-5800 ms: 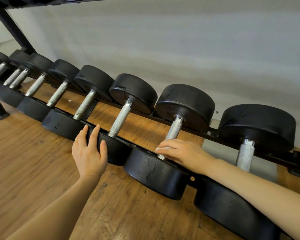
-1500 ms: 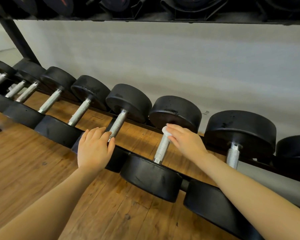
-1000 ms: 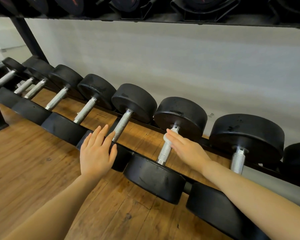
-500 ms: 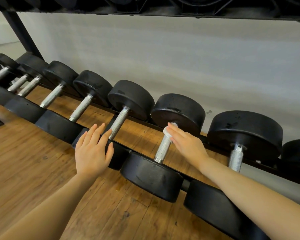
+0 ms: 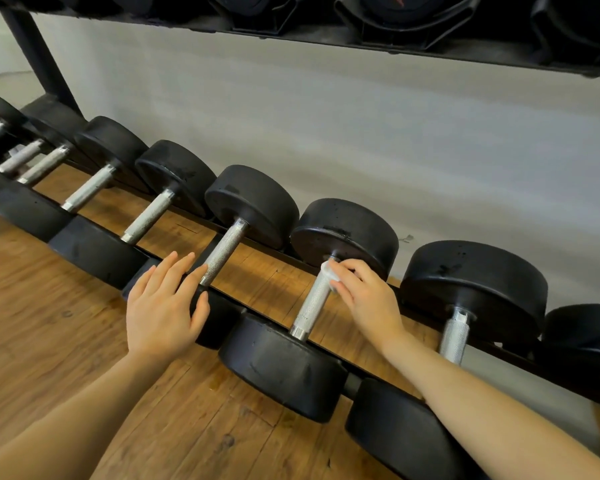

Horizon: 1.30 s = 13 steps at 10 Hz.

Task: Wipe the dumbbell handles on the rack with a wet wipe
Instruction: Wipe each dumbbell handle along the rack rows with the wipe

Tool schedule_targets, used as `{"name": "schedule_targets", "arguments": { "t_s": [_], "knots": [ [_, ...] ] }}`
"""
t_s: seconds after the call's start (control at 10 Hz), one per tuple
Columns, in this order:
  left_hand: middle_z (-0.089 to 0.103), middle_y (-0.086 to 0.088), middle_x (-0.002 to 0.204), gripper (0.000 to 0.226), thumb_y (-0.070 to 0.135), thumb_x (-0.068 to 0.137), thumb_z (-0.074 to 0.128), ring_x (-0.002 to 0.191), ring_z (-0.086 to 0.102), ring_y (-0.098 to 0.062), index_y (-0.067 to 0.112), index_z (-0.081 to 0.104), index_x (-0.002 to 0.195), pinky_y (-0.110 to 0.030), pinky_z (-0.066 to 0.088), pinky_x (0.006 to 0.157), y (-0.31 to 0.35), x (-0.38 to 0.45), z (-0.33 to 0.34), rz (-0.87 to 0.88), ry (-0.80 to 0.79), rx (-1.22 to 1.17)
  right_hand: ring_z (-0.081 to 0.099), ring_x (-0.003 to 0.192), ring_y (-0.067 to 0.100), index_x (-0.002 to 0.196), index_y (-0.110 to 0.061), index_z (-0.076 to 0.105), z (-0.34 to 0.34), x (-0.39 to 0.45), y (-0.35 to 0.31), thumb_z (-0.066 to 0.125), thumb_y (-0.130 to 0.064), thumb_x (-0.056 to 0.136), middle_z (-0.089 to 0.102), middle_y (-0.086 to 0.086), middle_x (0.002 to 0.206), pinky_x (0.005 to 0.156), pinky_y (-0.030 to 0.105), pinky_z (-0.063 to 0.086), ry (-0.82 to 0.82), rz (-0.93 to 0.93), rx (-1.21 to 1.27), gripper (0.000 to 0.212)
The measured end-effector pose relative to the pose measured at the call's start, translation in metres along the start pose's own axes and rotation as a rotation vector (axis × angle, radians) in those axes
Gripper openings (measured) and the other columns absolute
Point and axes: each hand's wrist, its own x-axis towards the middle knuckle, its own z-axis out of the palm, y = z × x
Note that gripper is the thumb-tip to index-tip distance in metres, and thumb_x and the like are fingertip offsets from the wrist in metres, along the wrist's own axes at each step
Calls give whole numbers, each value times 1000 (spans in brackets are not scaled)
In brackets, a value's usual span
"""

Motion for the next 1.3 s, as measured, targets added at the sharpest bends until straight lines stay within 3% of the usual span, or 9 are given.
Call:
{"name": "schedule_targets", "arguments": {
  "t_s": [0.2, 0.3, 0.6, 0.7, 0.8, 0.9, 1.1, 1.2, 1.3],
  "knots": [
    [57, -11, 139, 52, 40, 94, 37, 138, 42, -30, 13, 64, 130, -48, 30, 111, 1, 1, 1, 0, 9, -3, 71, 91, 23, 116, -6, 68, -4, 3, 1, 78, -9, 79, 71, 9, 106, 71, 35, 61, 80, -95, -85, 39],
    [58, -11, 138, 52, 40, 94, 37, 137, 43, -30, 12, 64, 129, -49, 31, 111, 1, 1, 1, 1, 16, -6, 70, 97, 23, 120, -7, 67, -3, 4, 6, 82, -8, 75, 70, 8, 113, 75, 34, 60, 38, -135, -123, 47],
    [58, -11, 138, 52, 40, 94, 36, 137, 43, -30, 13, 64, 129, -48, 30, 111, 3, 1, -1, -7, 10, 3, 66, 90, 16, 120, -8, 63, 0, 5, 3, 72, -15, 86, 63, 7, 112, 67, 23, 58, -55, -80, -71, 36],
    [58, -11, 138, 53, 40, 94, 36, 137, 43, -30, 12, 64, 129, -48, 30, 111, 3, 1, -1, -7, 12, 6, 57, 89, -5, 125, -20, 57, -2, 6, -3, 47, -48, 97, 55, -25, 104, 80, 19, 51, -141, 131, 103, 41],
    [59, -10, 137, 52, 39, 93, 37, 136, 44, -30, 12, 65, 128, -47, 30, 110, 4, 1, -1, -11, 15, 8, 50, 88, -17, 122, -27, 54, 5, 4, -4, 28, -69, 84, 47, -33, 94, 76, 8, 42, -137, 216, 194, 62],
    [59, -11, 136, 53, 39, 93, 36, 136, 44, -31, 12, 65, 127, -48, 31, 109, 4, 1, -1, -10, 18, 11, 52, 87, -15, 115, -26, 54, 4, 0, -13, 37, -62, 91, 50, -28, 91, 70, 5, 41, -159, 258, 243, 47],
    [60, -11, 135, 52, 40, 93, 36, 136, 45, -31, 12, 65, 127, -48, 32, 109, 5, 2, -1, -13, 20, 7, 49, 93, -18, 114, -22, 59, 1, -1, -12, 46, -33, 101, 47, -29, 95, 74, 7, 45, -104, 371, 378, 22],
    [60, -10, 136, 52, 40, 93, 37, 136, 44, -30, 12, 65, 128, -47, 31, 109, 4, 2, -1, -18, 10, 13, 56, 95, -10, 109, -29, 59, 7, -8, -7, 47, -41, 100, 56, -25, 90, 66, 8, 48, -103, 361, 405, 19],
    [59, -10, 136, 52, 40, 93, 37, 136, 44, -30, 13, 65, 128, -47, 30, 109, 3, 1, 0, -19, 8, 16, 55, 94, -6, 115, -24, 63, 3, -6, -13, 48, -36, 100, 58, -23, 101, 70, 6, 45, -82, 383, 407, 24]
  ]
}}
